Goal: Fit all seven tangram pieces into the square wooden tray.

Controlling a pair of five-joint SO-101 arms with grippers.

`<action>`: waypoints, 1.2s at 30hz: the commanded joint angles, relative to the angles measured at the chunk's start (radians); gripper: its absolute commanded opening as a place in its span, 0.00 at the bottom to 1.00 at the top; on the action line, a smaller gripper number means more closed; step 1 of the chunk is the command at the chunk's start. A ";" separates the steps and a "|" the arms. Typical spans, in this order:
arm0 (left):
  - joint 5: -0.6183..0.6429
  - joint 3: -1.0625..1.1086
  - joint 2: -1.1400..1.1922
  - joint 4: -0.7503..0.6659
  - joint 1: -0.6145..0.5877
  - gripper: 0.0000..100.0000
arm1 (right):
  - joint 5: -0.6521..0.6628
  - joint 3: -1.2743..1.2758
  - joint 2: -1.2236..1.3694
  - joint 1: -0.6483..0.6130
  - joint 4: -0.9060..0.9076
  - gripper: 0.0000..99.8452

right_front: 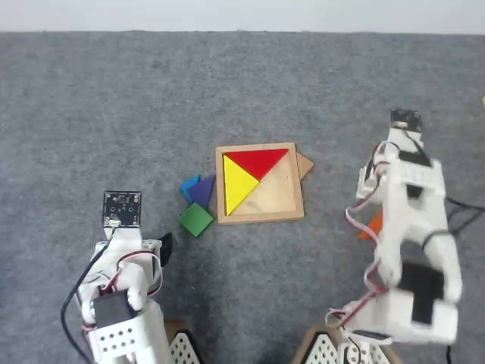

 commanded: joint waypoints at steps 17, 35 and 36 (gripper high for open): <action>0.005 -0.012 -0.021 0.003 0.000 0.30 | 0.037 0.028 0.137 0.088 0.033 0.10; 0.005 -0.012 -0.021 0.003 0.000 0.30 | -0.009 0.061 -0.025 0.252 0.019 0.19; 0.005 -0.012 -0.021 0.003 0.000 0.30 | -0.009 0.068 -0.054 0.225 0.031 0.21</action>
